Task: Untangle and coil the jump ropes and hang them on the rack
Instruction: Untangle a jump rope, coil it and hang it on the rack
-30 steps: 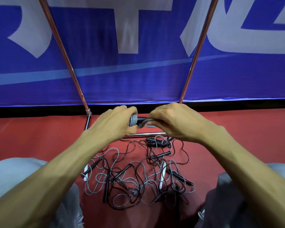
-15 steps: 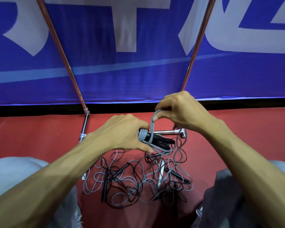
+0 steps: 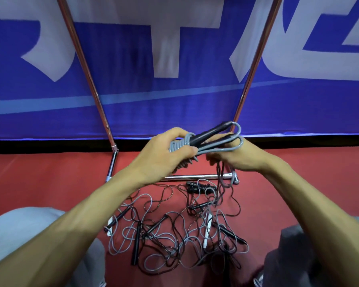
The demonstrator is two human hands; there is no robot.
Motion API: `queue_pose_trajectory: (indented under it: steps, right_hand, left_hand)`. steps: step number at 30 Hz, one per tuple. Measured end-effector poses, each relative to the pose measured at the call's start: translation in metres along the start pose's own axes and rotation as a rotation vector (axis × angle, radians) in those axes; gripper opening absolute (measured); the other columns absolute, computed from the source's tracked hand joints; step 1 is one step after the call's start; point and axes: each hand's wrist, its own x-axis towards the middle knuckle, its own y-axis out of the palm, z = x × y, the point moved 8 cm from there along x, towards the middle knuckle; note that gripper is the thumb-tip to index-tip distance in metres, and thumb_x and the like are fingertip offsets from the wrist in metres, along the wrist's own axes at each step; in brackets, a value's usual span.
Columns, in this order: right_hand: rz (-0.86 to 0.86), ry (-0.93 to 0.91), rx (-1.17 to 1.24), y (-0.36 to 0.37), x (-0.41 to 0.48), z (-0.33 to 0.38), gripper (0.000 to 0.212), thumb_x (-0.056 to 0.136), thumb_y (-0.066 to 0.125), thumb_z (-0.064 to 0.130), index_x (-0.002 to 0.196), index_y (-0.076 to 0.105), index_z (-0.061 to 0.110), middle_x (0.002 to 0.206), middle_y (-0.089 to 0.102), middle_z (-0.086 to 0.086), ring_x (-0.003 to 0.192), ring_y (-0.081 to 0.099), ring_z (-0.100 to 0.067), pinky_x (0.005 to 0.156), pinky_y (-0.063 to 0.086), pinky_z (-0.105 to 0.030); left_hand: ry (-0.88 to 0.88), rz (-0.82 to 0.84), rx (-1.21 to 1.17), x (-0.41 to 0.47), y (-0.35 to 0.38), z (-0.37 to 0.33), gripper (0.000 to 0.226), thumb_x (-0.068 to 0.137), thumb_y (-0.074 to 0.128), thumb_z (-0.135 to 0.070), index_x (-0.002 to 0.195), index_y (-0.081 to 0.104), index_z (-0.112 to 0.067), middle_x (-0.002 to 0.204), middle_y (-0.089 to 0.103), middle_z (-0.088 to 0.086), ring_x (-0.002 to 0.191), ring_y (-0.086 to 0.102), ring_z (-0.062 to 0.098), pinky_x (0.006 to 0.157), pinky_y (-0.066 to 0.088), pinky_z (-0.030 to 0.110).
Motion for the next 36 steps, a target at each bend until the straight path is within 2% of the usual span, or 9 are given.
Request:
queue_pose_trajectory:
  steps: [3,6,11,14,21,24,27,31,36]
  right_hand:
    - [0.159,0.079,-0.091,0.020,0.003,-0.008,0.023,0.084,0.060,0.004,0.091,0.064,0.026,0.074,0.066,0.002,0.070,0.065,-0.013,0.073,0.055,-0.034]
    - [0.224,0.141,-0.109,0.029,0.003,-0.016,0.026,0.081,0.058,0.003,0.094,0.061,0.026,0.078,0.070,-0.007,0.071,0.068,-0.019,0.073,0.055,-0.038]
    - [0.294,0.281,0.029,0.038,-0.003,-0.024,0.015,0.088,0.053,0.000,0.096,0.058,0.012,0.063,0.065,-0.007,0.054,0.059,-0.018,0.050,0.046,-0.020]
    - [0.360,0.300,-0.158,0.042,-0.008,-0.027,0.012,0.096,0.052,0.019,0.087,0.059,0.017,0.058,0.057,0.004,0.052,0.055,-0.010,0.047,0.040,-0.014]
    - [0.134,-0.037,-0.561,0.024,-0.007,0.015,0.017,0.095,0.053,0.033,0.083,0.055,0.021,0.058,0.049,0.010,0.057,0.047,-0.009,0.059,0.042,-0.033]
    - [-0.051,-0.217,-0.666,0.014,-0.011,0.037,0.023,0.094,0.050,0.042,0.089,0.059,0.021,0.080,0.063,0.006,0.075,0.058,-0.022,0.059,0.047,-0.037]
    - [-0.246,-0.365,-0.662,-0.002,-0.016,0.054,0.033,0.091,0.041,0.045,0.094,0.064,0.021,0.081,0.059,0.006,0.073,0.059,-0.022,0.048,0.043,-0.034]
    - [-0.406,-0.321,-0.616,-0.023,-0.016,0.048,0.031,0.090,0.045,0.046,0.096,0.068,0.025,0.084,0.050,0.007,0.069,0.055,-0.020,0.048,0.042,-0.033]
    - [-0.453,-0.232,-0.493,-0.034,-0.013,0.033,0.030,0.087,0.049,0.050,0.091,0.070,0.028,0.079,0.053,0.010,0.070,0.056,-0.016,0.057,0.050,-0.041]
  left_hand:
    - [-0.028,-0.077,-0.089,0.002,-0.010,0.007,0.046,0.073,0.067,-0.044,0.117,0.054,-0.042,0.060,0.057,0.003,0.049,0.043,0.021,0.048,0.039,0.028]
    - [0.031,-0.152,0.036,0.003,-0.017,0.003,0.021,0.087,0.067,-0.032,0.106,0.061,-0.039,0.059,0.056,-0.004,0.048,0.044,0.015,0.051,0.042,0.032]
    - [0.042,-0.332,0.215,0.007,-0.040,0.004,0.010,0.089,0.064,-0.034,0.094,0.060,-0.026,0.068,0.061,0.007,0.049,0.043,0.012,0.052,0.041,0.032]
    - [0.036,-0.405,0.307,0.009,-0.061,0.008,0.015,0.092,0.063,-0.031,0.100,0.054,-0.022,0.064,0.053,-0.003,0.049,0.042,0.009,0.048,0.035,0.018]
    - [-0.030,-0.220,0.760,0.014,-0.052,0.034,0.035,0.089,0.064,-0.039,0.115,0.043,-0.030,0.098,0.049,-0.003,0.087,0.056,0.030,0.074,0.043,0.039]
    - [-0.036,-0.111,0.878,0.014,-0.037,0.035,0.038,0.084,0.066,-0.037,0.117,0.046,-0.035,0.097,0.048,-0.005,0.090,0.058,0.031,0.073,0.043,0.035]
    - [-0.034,0.011,0.923,0.014,-0.019,0.030,0.038,0.080,0.065,-0.036,0.115,0.050,-0.039,0.095,0.049,-0.008,0.091,0.057,0.025,0.069,0.037,0.031]
    - [0.042,0.146,0.979,0.010,0.010,0.021,0.044,0.077,0.067,-0.054,0.115,0.052,-0.039,0.096,0.055,-0.008,0.097,0.058,0.023,0.071,0.044,0.034]
    - [0.170,0.104,0.957,0.006,0.025,0.007,0.063,0.070,0.057,-0.079,0.118,0.060,-0.039,0.101,0.064,-0.011,0.099,0.058,0.016,0.073,0.044,0.030]
